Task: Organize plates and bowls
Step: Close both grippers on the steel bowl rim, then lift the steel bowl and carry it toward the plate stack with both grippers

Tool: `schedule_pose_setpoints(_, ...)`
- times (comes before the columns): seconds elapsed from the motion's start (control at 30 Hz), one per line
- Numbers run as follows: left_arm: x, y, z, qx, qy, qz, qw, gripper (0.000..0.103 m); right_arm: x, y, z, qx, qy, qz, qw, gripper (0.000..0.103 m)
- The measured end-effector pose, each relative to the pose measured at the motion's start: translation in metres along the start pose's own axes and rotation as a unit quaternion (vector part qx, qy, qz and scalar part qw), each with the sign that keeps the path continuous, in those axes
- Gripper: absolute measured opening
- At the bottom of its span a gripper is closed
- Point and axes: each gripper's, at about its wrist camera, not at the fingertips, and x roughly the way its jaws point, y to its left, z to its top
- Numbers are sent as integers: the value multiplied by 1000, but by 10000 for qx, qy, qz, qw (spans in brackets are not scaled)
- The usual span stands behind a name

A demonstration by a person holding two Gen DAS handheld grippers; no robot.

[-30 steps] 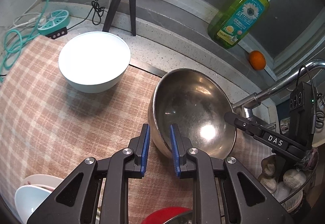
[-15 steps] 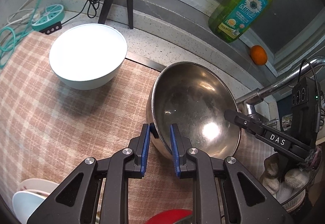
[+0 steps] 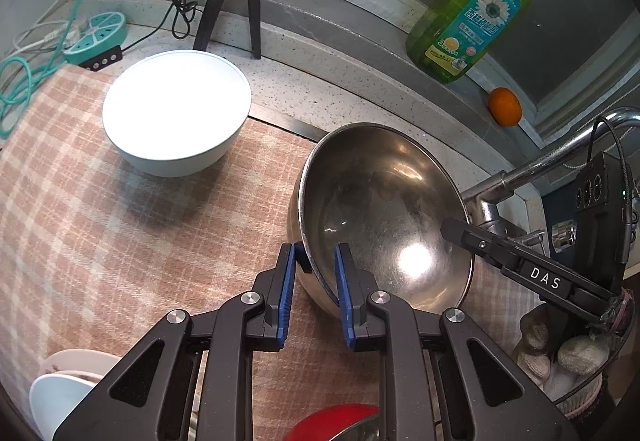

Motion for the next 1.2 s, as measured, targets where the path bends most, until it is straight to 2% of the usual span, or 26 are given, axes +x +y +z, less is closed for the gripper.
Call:
schedule_pose_setpoints(0.73, -44, 22, -11, 133, -230, -132, 9996, 18, -23, 49, -17, -39, -236, -70, 9997, 13)
schedule_pose_setpoints(1.2, -81, 61, -19, 132, -378, -188, 9990, 18, -28, 102, -35, -137, -371, -107, 9992, 13)
